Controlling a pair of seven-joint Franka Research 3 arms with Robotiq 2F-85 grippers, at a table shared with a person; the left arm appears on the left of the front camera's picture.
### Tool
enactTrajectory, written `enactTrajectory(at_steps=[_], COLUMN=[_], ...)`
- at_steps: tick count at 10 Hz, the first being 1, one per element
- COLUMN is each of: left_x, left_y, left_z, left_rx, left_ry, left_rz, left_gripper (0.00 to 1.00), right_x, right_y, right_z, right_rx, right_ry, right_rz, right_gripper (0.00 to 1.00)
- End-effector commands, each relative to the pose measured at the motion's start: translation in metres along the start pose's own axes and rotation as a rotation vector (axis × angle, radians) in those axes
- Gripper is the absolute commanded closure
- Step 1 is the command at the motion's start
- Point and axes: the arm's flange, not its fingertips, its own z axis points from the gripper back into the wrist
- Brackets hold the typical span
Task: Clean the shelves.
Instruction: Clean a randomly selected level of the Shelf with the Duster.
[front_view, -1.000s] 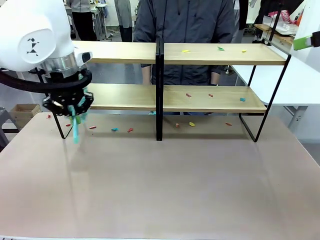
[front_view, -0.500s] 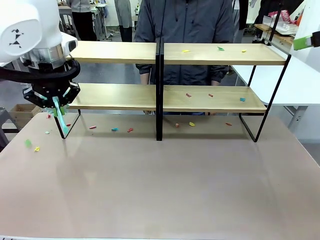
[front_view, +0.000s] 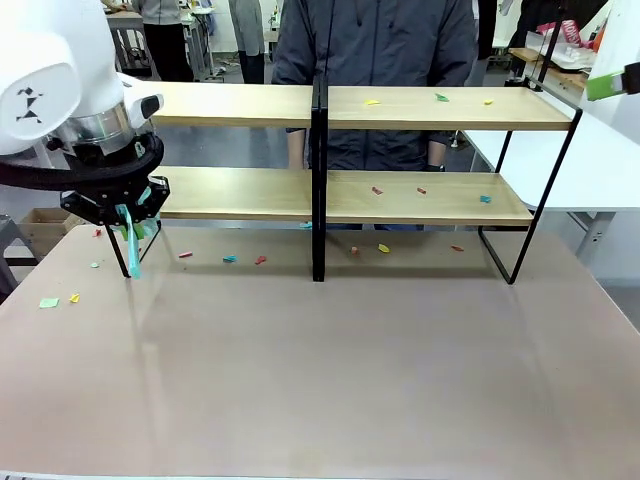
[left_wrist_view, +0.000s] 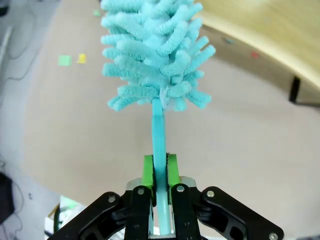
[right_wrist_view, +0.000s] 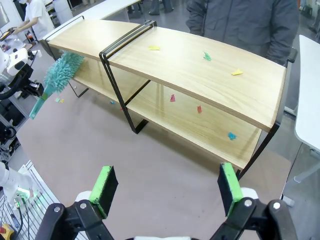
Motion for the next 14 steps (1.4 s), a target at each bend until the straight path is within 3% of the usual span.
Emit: enactTrajectory(at_steps=[1, 4, 6, 7, 10, 13, 14], left_x=[-0.012, -0.048, -0.079, -0.097, -0.123, -0.118, -0.111], left_y=[0.022, 0.079, 0.140, 0.177, 0.273, 0.355, 0.368], left_z=[0.013, 0.041, 0.068, 0.087, 0.134, 0.171, 0.178], left_rx=[-0.177, -0.322, -0.445, -0.540, -0.766, -0.995, -1.069], left_ry=[0.061, 0.249, 0.369, 0.363, 0.096, -0.157, -0.193], left_rz=[-0.198, -0.552, -0.848, -0.938, -0.913, -0.803, -0.818], left_gripper=[0.88, 0.88, 0.88, 0.88, 0.88, 0.88, 0.88], right_x=[-0.001, -0.001, -0.001, -0.001, -0.001, -0.001, -0.001], right_y=[-0.001, -0.001, -0.001, -0.001, -0.001, -0.001, -0.001], right_z=[0.000, 0.000, 0.000, 0.000, 0.000, 0.000, 0.000], right_rx=[0.003, 0.003, 0.003, 0.003, 0.003, 0.003, 0.003], right_ry=[0.001, 0.001, 0.001, 0.001, 0.001, 0.001, 0.001], right_rz=[0.004, 0.004, 0.004, 0.004, 0.004, 0.004, 0.004], right_gripper=[0.00, 0.00, 0.00, 0.00, 0.00, 0.00, 0.00])
